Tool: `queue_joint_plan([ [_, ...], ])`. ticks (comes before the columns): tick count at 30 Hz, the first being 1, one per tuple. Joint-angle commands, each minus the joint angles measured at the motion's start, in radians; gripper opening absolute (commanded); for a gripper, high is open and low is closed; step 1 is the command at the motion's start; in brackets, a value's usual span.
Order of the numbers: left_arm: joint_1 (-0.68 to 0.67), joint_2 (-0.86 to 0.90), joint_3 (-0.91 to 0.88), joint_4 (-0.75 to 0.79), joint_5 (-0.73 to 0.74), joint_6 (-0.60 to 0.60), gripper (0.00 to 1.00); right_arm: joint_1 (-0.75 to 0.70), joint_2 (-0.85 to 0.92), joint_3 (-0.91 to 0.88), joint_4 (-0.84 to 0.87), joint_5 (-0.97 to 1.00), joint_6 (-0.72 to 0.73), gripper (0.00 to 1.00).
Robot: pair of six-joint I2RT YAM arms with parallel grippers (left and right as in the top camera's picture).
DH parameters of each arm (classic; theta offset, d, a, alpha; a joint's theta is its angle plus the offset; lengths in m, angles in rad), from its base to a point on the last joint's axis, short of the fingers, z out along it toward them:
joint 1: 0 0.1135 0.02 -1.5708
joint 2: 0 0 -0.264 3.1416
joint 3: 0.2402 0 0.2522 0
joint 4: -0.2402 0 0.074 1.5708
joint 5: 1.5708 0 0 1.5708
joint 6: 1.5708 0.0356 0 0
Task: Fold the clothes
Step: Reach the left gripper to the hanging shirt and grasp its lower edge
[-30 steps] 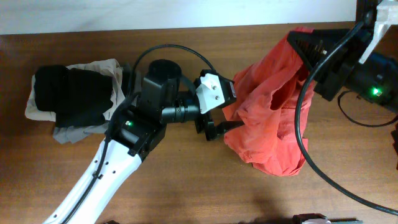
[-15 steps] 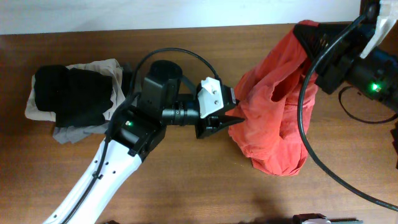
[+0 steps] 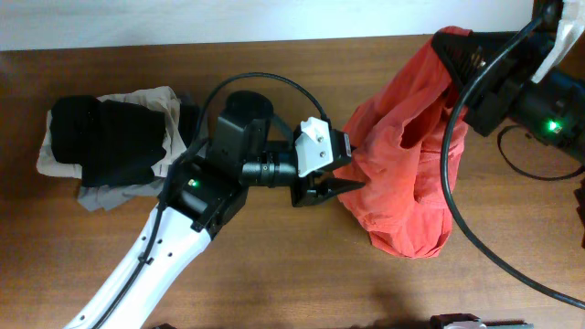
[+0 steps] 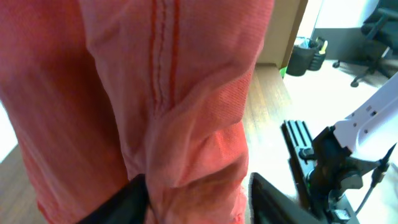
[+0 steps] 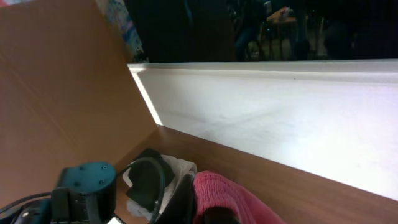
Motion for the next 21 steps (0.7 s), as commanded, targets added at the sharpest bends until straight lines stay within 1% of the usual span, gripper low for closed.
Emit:
queue_joint_plan([
  [1, -0.022, 0.010, 0.017, 0.003, -0.004, 0.001, 0.44, 0.010, -0.009, 0.014, 0.015, -0.027, 0.024, 0.04],
  [3, -0.036, 0.010, 0.017, 0.006, -0.008, 0.001, 0.43, 0.010, -0.014, 0.014, 0.019, -0.046, 0.024, 0.04],
  [6, -0.061, 0.010, 0.017, 0.010, -0.055, 0.002, 0.43, 0.010, -0.023, 0.014, 0.019, -0.048, 0.027, 0.04],
  [7, -0.069, 0.010, 0.017, 0.010, -0.074, 0.001, 0.40, 0.010, -0.026, 0.014, 0.019, -0.048, 0.027, 0.04],
  [9, -0.082, 0.010, 0.017, 0.014, -0.109, 0.001, 0.27, 0.010, -0.031, 0.014, 0.019, -0.048, 0.027, 0.04],
  [10, -0.087, 0.010, 0.017, 0.019, -0.117, 0.001, 0.11, 0.010, -0.035, 0.014, 0.019, -0.048, 0.027, 0.04],
  [11, -0.089, 0.010, 0.017, 0.025, -0.121, 0.001, 0.01, 0.010, -0.037, 0.014, 0.019, -0.048, 0.027, 0.04],
  [15, -0.090, 0.008, 0.017, 0.031, -0.122, -0.005, 0.01, 0.008, -0.045, 0.014, 0.015, -0.008, 0.026, 0.04],
  [16, -0.089, 0.004, 0.018, 0.031, -0.137, -0.031, 0.00, 0.006, -0.045, 0.014, 0.006, 0.034, 0.026, 0.04],
  [19, -0.087, -0.024, 0.043, 0.018, -0.213, -0.144, 0.00, 0.006, -0.045, 0.014, -0.039, 0.239, 0.025, 0.04],
  [21, -0.087, -0.059, 0.080, -0.014, -0.227, -0.171, 0.01, 0.006, -0.039, 0.014, -0.069, 0.397, 0.008, 0.04],
])
